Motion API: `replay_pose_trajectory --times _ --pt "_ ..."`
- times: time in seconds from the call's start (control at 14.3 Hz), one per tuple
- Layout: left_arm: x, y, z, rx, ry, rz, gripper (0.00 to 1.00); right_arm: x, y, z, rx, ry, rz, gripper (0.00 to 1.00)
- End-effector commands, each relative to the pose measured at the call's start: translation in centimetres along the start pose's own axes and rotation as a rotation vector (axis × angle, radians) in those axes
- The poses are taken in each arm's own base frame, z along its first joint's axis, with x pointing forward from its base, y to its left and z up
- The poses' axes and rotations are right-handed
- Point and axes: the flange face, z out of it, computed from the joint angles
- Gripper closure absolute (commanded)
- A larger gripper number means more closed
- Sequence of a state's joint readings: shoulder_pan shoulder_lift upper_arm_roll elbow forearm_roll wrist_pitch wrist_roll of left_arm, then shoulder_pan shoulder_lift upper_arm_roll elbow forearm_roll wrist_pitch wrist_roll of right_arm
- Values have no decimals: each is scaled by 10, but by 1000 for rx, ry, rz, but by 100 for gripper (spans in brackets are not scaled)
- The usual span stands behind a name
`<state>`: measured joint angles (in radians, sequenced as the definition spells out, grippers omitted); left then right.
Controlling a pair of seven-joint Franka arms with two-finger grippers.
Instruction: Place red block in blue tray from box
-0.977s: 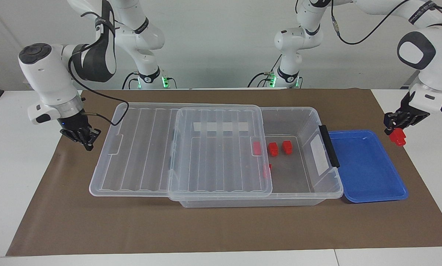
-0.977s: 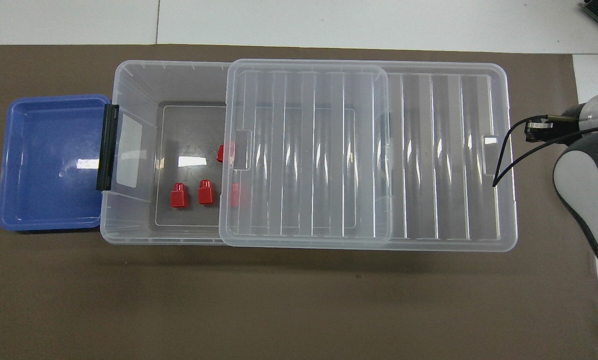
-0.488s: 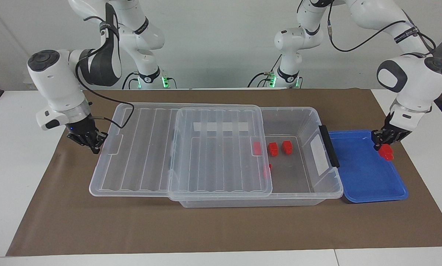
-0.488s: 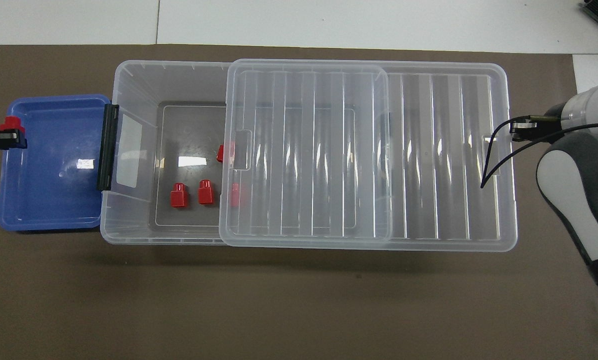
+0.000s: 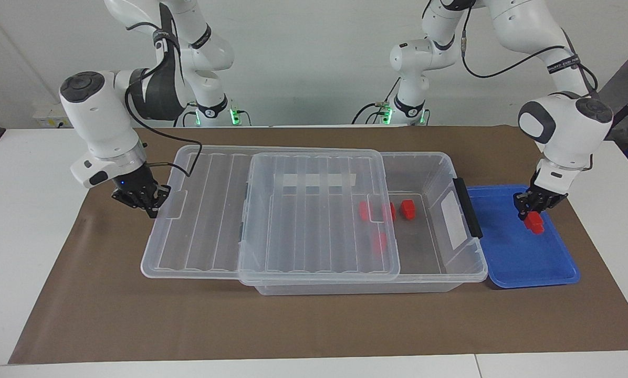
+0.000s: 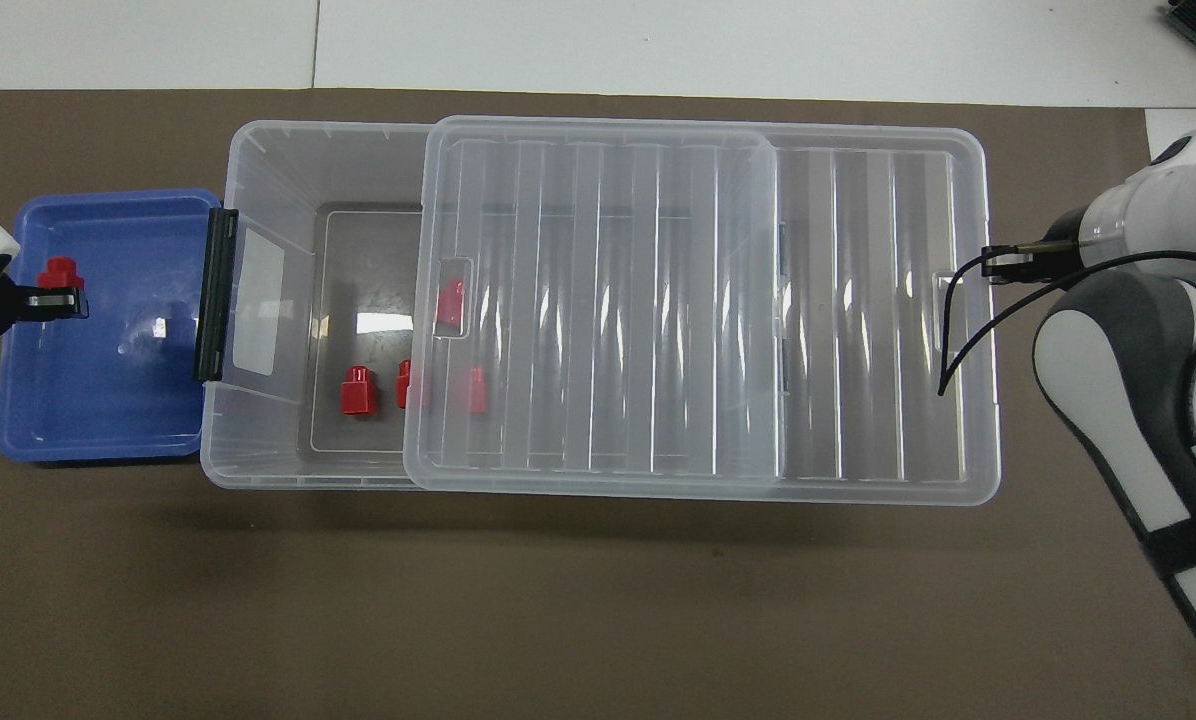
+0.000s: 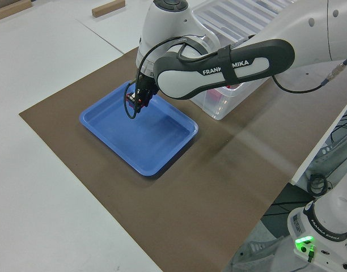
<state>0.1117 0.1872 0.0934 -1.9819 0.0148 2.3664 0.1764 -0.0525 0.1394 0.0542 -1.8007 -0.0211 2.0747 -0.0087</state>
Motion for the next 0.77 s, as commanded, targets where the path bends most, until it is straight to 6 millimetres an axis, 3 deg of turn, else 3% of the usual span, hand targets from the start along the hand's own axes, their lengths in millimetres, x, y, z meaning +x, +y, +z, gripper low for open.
replay_pose_trajectory --times 0.0,0.42,0.7 --pt "-1 -1 16 6 24 15 96 0 -34 -1 19 -14 -75 100" --pt "2 3 59 14 44 22 96 -7 -89 -4 30 -24 -165 100" --pt "2 11 72 11 40 22 96 -13 -120 -6 35 -36 -215 100"
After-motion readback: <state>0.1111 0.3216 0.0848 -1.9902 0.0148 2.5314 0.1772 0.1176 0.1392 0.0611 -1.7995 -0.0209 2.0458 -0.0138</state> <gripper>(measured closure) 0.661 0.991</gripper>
